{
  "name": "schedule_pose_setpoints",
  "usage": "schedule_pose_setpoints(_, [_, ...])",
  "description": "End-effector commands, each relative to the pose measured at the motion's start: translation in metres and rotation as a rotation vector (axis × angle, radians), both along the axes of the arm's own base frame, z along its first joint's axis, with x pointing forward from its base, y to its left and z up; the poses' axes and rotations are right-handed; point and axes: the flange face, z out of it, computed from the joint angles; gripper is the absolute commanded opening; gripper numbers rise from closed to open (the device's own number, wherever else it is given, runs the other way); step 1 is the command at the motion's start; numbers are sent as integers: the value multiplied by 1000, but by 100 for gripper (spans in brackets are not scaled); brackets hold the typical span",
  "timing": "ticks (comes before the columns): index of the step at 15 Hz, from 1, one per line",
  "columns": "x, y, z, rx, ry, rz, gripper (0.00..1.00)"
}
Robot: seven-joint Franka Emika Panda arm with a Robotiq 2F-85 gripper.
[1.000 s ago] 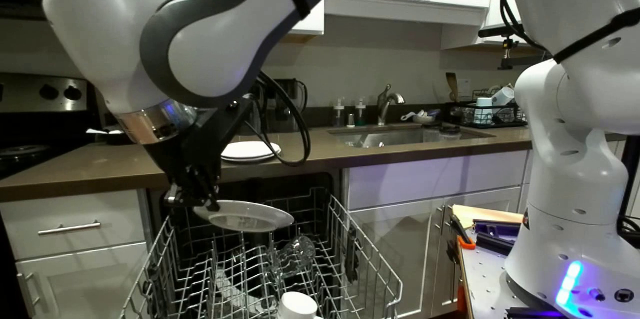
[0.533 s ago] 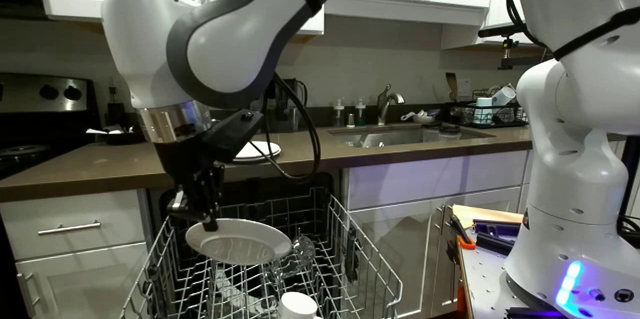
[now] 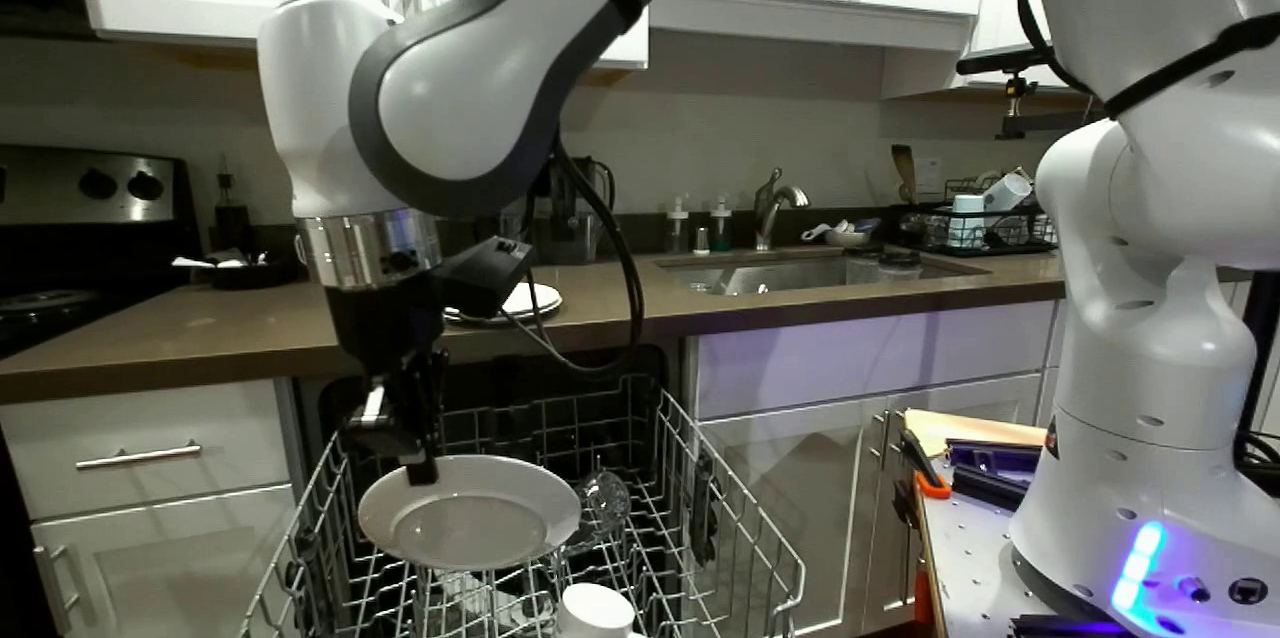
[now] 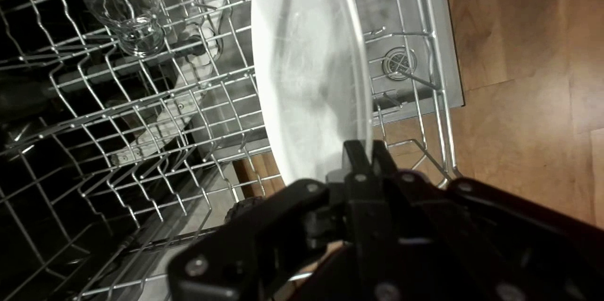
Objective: Take the two white plates one after the other and put them vertically in the dishwasher then move the glass bottle to the right
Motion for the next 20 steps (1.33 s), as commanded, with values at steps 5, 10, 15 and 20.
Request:
schedule_pose_setpoints(5, [2,-2,9,130,53,75,1])
schedule_pose_setpoints(10, [1,10,3,191,71,148,1])
schedule_pose_setpoints(15, [6,14,-11,218,98,243,1])
schedule_pose_setpoints(20, [18,11,-24,276,129,284,1])
